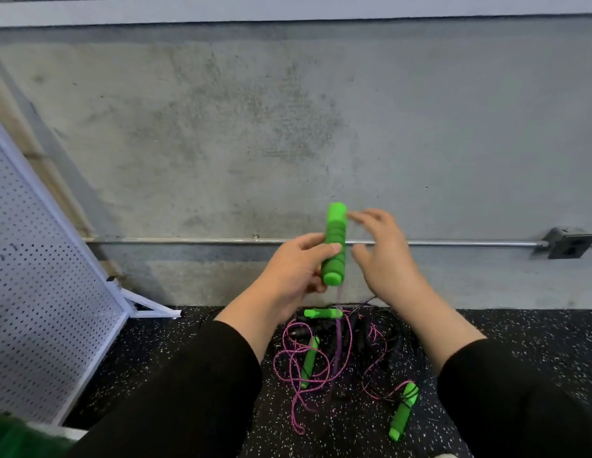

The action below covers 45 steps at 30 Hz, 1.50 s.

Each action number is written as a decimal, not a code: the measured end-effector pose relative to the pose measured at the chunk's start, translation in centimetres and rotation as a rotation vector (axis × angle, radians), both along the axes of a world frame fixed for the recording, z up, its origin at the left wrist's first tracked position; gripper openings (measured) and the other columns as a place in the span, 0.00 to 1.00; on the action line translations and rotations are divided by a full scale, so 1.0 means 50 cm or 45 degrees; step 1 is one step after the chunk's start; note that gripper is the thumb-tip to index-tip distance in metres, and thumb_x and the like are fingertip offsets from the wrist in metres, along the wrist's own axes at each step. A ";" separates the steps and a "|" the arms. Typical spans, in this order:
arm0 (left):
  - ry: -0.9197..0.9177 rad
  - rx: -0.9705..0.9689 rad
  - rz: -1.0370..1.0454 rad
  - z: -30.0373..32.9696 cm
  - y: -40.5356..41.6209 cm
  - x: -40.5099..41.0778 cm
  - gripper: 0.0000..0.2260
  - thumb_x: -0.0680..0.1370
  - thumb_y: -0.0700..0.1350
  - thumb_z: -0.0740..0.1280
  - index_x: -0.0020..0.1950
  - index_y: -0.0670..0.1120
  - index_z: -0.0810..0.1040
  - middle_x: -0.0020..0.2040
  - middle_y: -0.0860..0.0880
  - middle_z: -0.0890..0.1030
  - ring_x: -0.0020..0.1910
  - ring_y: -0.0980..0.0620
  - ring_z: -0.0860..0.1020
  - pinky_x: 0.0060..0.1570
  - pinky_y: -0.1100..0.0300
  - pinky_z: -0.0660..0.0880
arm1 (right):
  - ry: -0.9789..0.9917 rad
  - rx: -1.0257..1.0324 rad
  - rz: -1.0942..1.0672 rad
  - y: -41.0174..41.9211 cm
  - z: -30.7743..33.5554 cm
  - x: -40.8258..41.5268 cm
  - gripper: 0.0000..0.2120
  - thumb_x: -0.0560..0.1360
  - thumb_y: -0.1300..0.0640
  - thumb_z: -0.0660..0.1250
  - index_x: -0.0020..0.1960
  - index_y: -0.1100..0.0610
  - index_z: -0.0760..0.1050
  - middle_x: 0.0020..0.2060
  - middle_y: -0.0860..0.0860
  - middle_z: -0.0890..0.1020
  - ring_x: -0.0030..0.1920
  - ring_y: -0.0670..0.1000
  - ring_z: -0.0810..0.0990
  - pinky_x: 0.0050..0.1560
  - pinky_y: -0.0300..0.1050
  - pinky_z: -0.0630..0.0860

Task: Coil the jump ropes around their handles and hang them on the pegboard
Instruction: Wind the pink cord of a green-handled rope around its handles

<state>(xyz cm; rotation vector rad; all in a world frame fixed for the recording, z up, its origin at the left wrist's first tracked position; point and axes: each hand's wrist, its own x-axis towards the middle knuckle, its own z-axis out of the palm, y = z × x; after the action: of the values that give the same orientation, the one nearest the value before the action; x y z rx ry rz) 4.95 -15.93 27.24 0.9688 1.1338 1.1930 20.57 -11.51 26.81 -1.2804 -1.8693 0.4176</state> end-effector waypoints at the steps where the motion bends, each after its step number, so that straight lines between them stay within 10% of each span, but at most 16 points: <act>1: 0.132 0.077 0.077 -0.005 0.005 0.004 0.12 0.79 0.41 0.71 0.62 0.41 0.79 0.41 0.45 0.78 0.28 0.55 0.72 0.23 0.63 0.66 | 0.261 -0.205 -0.037 -0.003 0.010 -0.004 0.11 0.79 0.58 0.67 0.61 0.54 0.80 0.60 0.55 0.81 0.60 0.56 0.79 0.67 0.55 0.74; 4: 0.594 0.310 0.016 -0.020 0.010 0.011 0.13 0.76 0.42 0.75 0.60 0.45 0.80 0.43 0.48 0.82 0.34 0.55 0.76 0.30 0.58 0.73 | 0.855 -0.941 0.216 -0.019 0.023 -0.007 0.15 0.80 0.46 0.68 0.55 0.57 0.81 0.51 0.56 0.87 0.50 0.54 0.86 0.50 0.54 0.83; 9: 0.643 0.376 0.200 -0.026 0.044 -0.019 0.08 0.76 0.40 0.69 0.49 0.53 0.82 0.38 0.57 0.81 0.36 0.55 0.75 0.39 0.52 0.74 | 0.408 -0.657 0.165 -0.008 0.016 0.003 0.05 0.75 0.61 0.71 0.51 0.57 0.79 0.42 0.60 0.86 0.39 0.58 0.86 0.41 0.57 0.80; 13: 0.834 0.203 0.130 -0.053 0.079 -0.051 0.28 0.79 0.42 0.71 0.77 0.53 0.67 0.64 0.59 0.75 0.57 0.57 0.76 0.60 0.60 0.71 | 0.206 -0.644 0.450 0.004 0.048 0.016 0.12 0.74 0.67 0.65 0.51 0.53 0.78 0.31 0.57 0.79 0.28 0.53 0.76 0.30 0.42 0.72; 17: 0.908 0.124 -0.219 -0.084 0.083 -0.022 0.14 0.79 0.48 0.72 0.65 0.50 0.81 0.44 0.58 0.81 0.36 0.68 0.76 0.42 0.69 0.70 | 0.318 -0.583 0.534 0.026 0.056 0.015 0.10 0.76 0.67 0.66 0.51 0.52 0.77 0.34 0.66 0.78 0.29 0.53 0.74 0.32 0.47 0.71; 22: 0.924 0.091 0.035 -0.086 0.117 -0.026 0.10 0.83 0.48 0.66 0.45 0.44 0.79 0.35 0.49 0.83 0.29 0.53 0.77 0.34 0.59 0.73 | 0.670 -0.552 0.456 0.067 0.062 0.027 0.06 0.75 0.62 0.70 0.46 0.53 0.74 0.27 0.55 0.74 0.25 0.53 0.71 0.30 0.44 0.68; 29: -0.085 0.204 0.345 -0.047 0.132 -0.010 0.15 0.87 0.45 0.57 0.44 0.42 0.75 0.32 0.48 0.76 0.29 0.52 0.76 0.29 0.61 0.73 | 0.648 -0.916 0.295 0.084 0.014 0.017 0.08 0.77 0.61 0.72 0.55 0.60 0.77 0.47 0.65 0.83 0.34 0.51 0.82 0.25 0.40 0.75; 33: -0.264 0.297 0.427 -0.028 0.140 -0.014 0.14 0.87 0.45 0.57 0.43 0.43 0.74 0.31 0.49 0.74 0.28 0.51 0.75 0.27 0.61 0.72 | 0.649 -1.042 0.496 0.051 -0.014 -0.045 0.09 0.77 0.63 0.71 0.57 0.59 0.79 0.50 0.62 0.85 0.35 0.52 0.82 0.26 0.41 0.75; 37: 0.189 0.319 0.508 -0.030 0.138 -0.031 0.15 0.85 0.56 0.60 0.48 0.47 0.79 0.39 0.52 0.80 0.39 0.52 0.78 0.34 0.57 0.75 | 0.679 -0.774 0.293 0.064 -0.013 -0.059 0.03 0.77 0.67 0.67 0.48 0.60 0.76 0.32 0.56 0.82 0.26 0.51 0.76 0.25 0.41 0.71; 40: 0.262 0.118 -0.077 -0.043 0.126 -0.042 0.23 0.79 0.66 0.58 0.57 0.49 0.80 0.49 0.49 0.85 0.47 0.53 0.82 0.45 0.56 0.74 | 1.010 -0.776 0.254 0.080 0.020 -0.045 0.06 0.78 0.66 0.65 0.44 0.59 0.76 0.29 0.54 0.79 0.24 0.49 0.74 0.24 0.40 0.70; 45: 0.974 0.002 -0.738 -0.071 0.090 -0.055 0.08 0.85 0.46 0.63 0.55 0.43 0.80 0.44 0.45 0.85 0.42 0.55 0.81 0.47 0.59 0.77 | 1.399 -0.646 0.138 0.114 0.058 0.016 0.03 0.80 0.63 0.65 0.50 0.56 0.74 0.32 0.53 0.81 0.27 0.48 0.75 0.27 0.38 0.70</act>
<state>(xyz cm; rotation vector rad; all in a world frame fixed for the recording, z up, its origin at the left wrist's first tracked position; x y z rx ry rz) 2.18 -11.42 23.70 1.6876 1.2865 0.3405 21.36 -5.81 29.69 -0.9104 -0.8972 1.3873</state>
